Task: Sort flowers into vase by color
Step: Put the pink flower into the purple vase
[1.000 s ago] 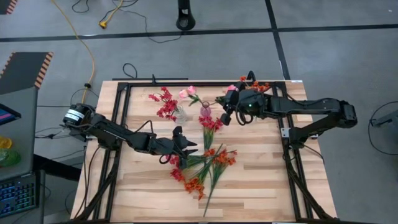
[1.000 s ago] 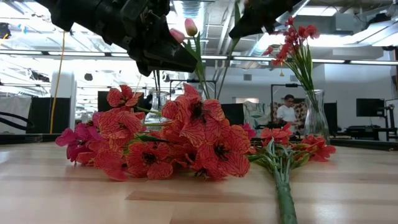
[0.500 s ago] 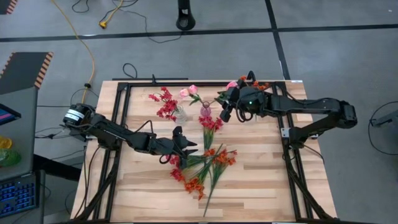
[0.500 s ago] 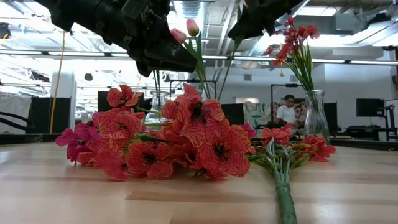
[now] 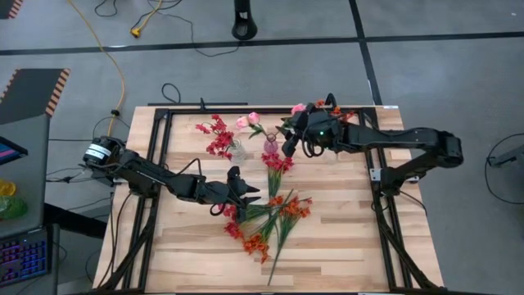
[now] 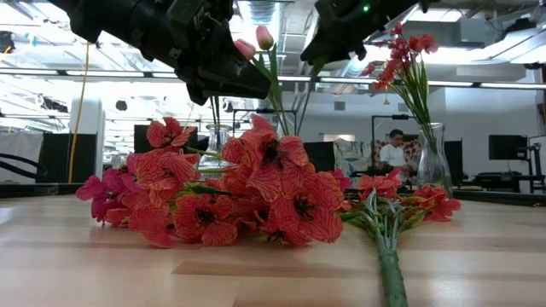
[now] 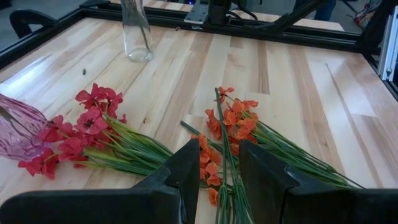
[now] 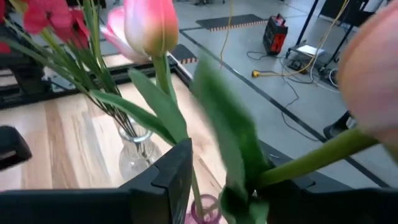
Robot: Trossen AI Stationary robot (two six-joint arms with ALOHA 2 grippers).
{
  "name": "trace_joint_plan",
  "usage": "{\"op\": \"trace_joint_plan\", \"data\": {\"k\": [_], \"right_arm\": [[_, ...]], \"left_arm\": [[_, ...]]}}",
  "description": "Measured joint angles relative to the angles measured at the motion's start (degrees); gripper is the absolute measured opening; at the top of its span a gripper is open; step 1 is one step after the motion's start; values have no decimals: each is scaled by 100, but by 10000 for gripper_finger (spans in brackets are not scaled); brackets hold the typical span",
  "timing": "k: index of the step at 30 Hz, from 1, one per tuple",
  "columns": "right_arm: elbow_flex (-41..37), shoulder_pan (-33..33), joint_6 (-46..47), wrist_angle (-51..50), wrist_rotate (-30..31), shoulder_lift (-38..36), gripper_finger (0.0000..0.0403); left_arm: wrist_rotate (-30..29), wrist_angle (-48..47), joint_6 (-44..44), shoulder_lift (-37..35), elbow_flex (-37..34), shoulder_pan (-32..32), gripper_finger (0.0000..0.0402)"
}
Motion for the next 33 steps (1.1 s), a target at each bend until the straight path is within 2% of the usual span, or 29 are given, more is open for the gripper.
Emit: {"op": "trace_joint_plan", "data": {"k": [8,14,19,22,26,33], "right_arm": [[-2,-4,-9,-52,0,252,186],[5,-4,-1,-64,3,182,225],[389,-4,66,-949,3,225,262],[673,-4,302,-1724,5,230,269],[961,0,298,-2238,5,213,270],[1296,13,120,-2191,2,218,270]], "left_arm": [[-1,-6,-24,0,0,0,98],[-1,-7,-35,0,0,0,98],[-1,-9,-42,0,0,0,98],[-1,-9,-42,0,0,0,98],[-1,-9,-44,0,0,0,98],[-1,-14,-136,0,0,0,98]]}}
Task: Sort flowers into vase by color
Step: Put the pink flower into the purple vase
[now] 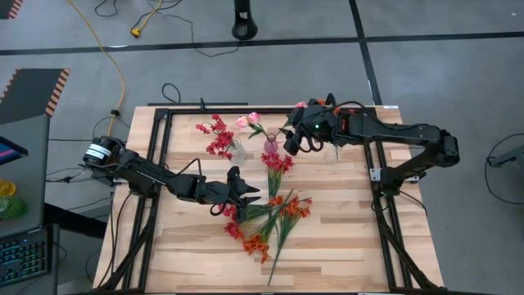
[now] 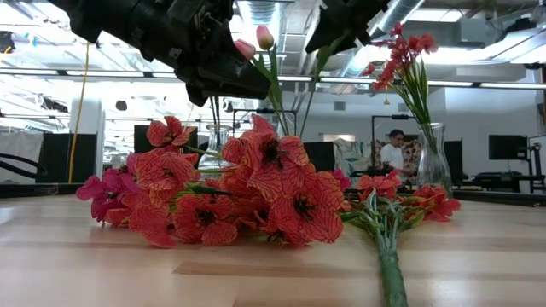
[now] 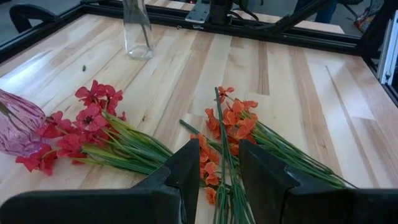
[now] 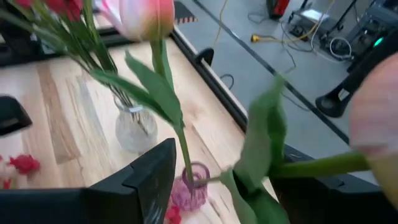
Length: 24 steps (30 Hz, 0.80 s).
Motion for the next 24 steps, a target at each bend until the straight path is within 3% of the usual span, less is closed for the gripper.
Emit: {"op": "trace_joint_plan", "data": {"k": [9,15,24], "right_arm": [[-2,-13,-22,66,-45,370,270],[-4,-26,-39,-492,-764,502,270],[-2,-56,-50,-798,-761,582,270]], "left_arm": [[0,-12,5,0,0,0,98],[-11,-12,9,0,0,0,98],[-15,-10,26,0,0,-1,98]]}}
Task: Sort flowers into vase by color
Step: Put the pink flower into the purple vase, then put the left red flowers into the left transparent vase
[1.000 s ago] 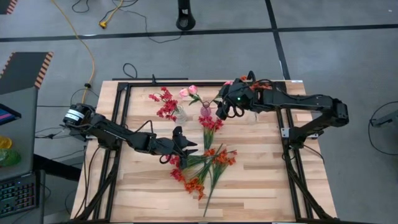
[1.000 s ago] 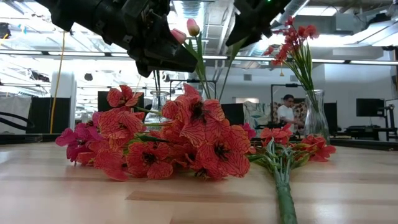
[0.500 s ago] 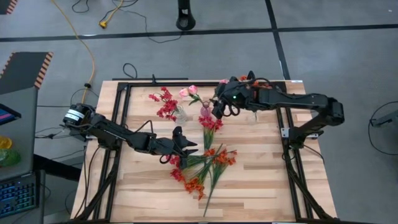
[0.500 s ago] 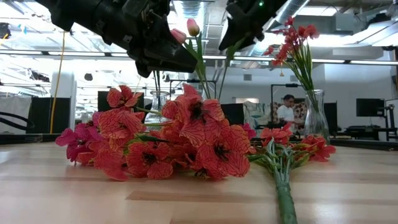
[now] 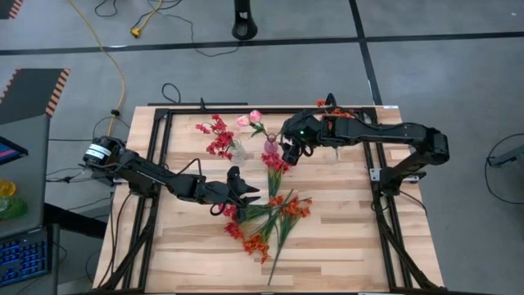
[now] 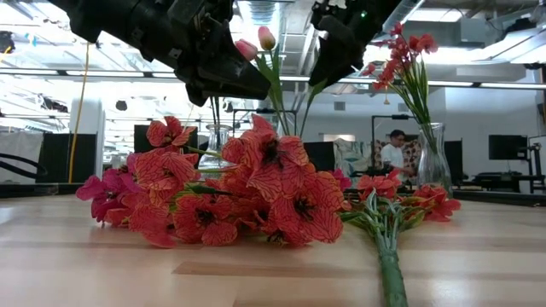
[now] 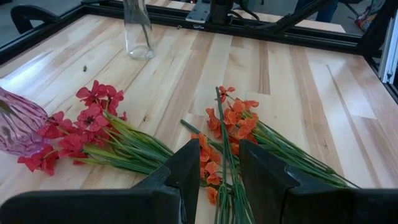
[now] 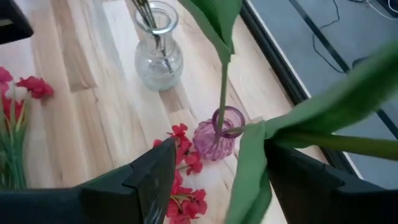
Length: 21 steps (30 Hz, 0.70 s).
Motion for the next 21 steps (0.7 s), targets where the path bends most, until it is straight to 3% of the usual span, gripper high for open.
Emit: {"op": "trace_joint_plan", "data": {"k": [21], "right_arm": [[0,198,-116,-1259,-106,-63,270]], "left_arm": [[7,2,-2,0,0,-1,98]]}}
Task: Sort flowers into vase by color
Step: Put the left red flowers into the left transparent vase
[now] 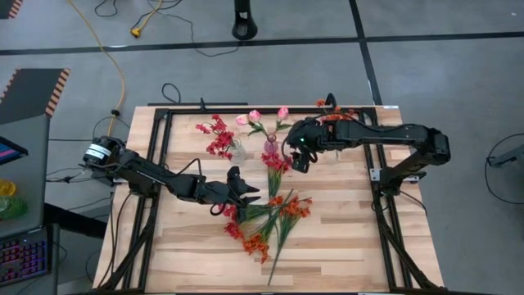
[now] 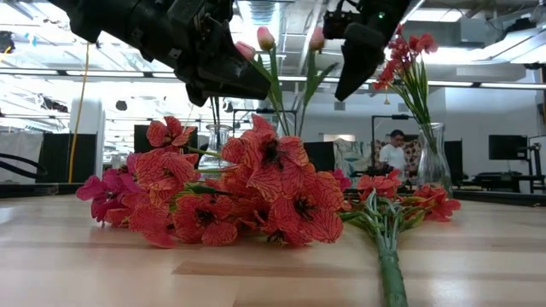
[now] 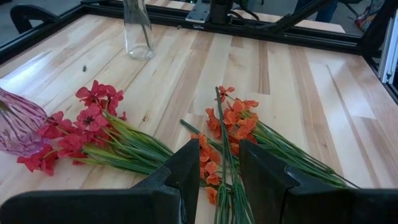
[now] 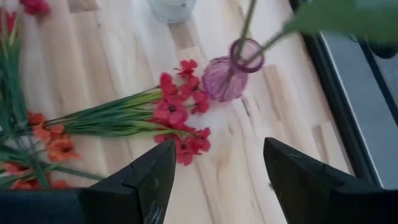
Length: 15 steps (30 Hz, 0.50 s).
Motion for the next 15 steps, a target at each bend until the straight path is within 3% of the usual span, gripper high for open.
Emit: {"op": "trace_joint_plan", "data": {"k": [15], "right_arm": [[488,962,0,-138,-21,15,270]], "left_arm": [[52,-37,-22,0,0,-4,98]]}}
